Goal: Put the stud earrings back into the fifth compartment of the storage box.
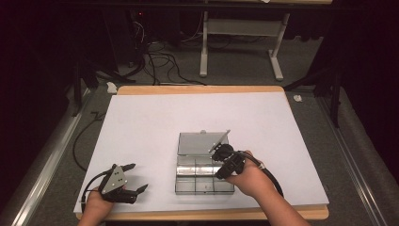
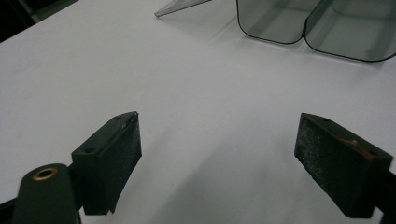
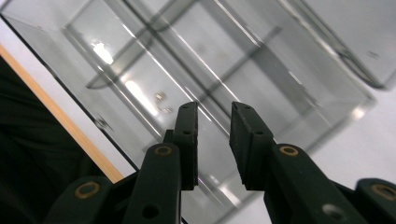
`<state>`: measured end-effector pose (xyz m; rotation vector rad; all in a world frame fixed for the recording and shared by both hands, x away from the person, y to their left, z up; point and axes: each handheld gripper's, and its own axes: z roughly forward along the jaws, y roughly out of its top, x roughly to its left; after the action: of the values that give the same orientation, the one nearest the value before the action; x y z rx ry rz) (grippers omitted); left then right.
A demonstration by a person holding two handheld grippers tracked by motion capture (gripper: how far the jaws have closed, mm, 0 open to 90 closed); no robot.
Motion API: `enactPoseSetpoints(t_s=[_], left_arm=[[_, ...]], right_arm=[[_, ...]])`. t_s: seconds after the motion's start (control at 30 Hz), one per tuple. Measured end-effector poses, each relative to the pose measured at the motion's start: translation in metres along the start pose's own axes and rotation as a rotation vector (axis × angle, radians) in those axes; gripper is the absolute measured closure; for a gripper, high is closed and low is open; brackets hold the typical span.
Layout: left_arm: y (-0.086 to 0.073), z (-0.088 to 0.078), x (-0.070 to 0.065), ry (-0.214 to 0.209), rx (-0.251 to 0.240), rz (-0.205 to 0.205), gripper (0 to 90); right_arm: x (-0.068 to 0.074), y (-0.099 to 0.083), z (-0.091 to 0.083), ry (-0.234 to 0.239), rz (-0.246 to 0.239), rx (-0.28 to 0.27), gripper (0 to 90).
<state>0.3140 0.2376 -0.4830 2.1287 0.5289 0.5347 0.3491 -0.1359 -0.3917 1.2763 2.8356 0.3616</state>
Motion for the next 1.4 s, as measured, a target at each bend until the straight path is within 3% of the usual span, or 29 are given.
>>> enactPoseSetpoints(t_s=[0.3, 0.63, 1.27, 1.3, 1.33, 1.4], left_arm=[[0.000, 0.000, -0.001, 0.000, -0.005, 0.015, 15.3], [0.000, 0.000, -0.001, 0.005, 0.000, 0.004, 15.2], [0.000, -0.001, -0.001, 0.002, -0.006, 0.004, 15.3], [0.000, -0.001, -0.001, 0.001, -0.010, 0.009, 15.3], [0.000, -0.001, -0.001, -0.001, -0.010, 0.010, 15.3], [0.000, 0.000, 0.000, 0.001, -0.005, 0.001, 15.3]], right_arm=[[-0.026, -0.020, -0.018, -0.045, 0.066, -0.020, 71.8], [-0.050, -0.038, -0.023, -0.069, 0.156, -0.024, 68.2], [-0.076, -0.052, -0.019, -0.082, 0.205, -0.021, 68.1], [-0.074, -0.053, -0.018, -0.080, 0.249, -0.007, 68.1], [-0.078, -0.054, -0.016, -0.078, 0.215, -0.016, 68.1], [-0.080, -0.054, -0.012, -0.076, 0.224, -0.011, 67.7]])
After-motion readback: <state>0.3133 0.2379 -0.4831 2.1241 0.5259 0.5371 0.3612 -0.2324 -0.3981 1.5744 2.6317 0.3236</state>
